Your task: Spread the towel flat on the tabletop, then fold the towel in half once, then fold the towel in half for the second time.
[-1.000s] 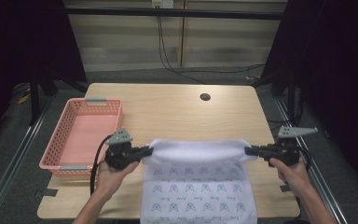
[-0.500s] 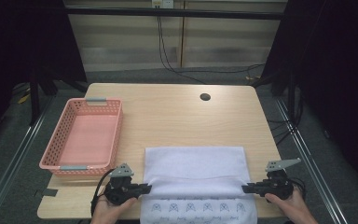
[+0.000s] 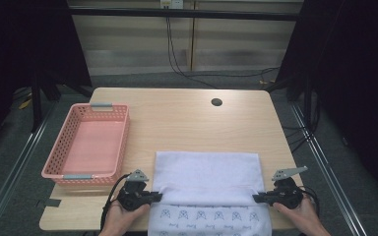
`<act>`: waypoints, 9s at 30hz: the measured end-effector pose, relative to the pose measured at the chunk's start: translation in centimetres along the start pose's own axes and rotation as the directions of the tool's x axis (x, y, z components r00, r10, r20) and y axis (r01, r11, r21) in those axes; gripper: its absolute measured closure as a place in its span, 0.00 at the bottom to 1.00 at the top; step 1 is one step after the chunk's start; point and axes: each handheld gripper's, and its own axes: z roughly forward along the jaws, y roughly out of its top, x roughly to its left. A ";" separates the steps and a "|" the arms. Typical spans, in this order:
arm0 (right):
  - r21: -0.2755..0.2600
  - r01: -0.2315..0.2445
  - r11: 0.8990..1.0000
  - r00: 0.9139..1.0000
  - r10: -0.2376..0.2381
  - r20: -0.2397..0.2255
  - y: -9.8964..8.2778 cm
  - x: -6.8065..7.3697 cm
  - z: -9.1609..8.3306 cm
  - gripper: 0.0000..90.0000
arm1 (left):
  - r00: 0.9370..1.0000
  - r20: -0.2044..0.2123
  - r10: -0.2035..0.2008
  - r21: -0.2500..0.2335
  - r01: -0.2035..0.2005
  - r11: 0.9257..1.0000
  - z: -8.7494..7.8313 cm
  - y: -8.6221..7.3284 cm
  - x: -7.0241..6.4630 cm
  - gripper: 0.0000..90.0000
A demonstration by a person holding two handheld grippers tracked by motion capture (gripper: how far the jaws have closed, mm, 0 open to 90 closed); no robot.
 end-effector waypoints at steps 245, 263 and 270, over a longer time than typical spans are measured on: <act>-0.324 -0.012 0.946 0.997 0.036 0.066 11.0 -11.7 -2.4 0.93 | 0.996 -0.074 0.043 -0.282 -0.063 0.957 0.3 13.6 6.7 0.95; -0.427 0.037 0.903 0.992 0.019 0.127 16.2 -12.1 -5.0 0.93 | 0.987 -0.153 0.052 -0.356 -0.104 0.929 -1.3 17.6 7.9 0.95; -0.377 0.101 0.921 0.994 -0.074 0.086 13.2 -9.8 -5.2 0.93 | 0.983 -0.149 0.108 -0.321 -0.151 0.935 -1.9 14.7 6.9 0.94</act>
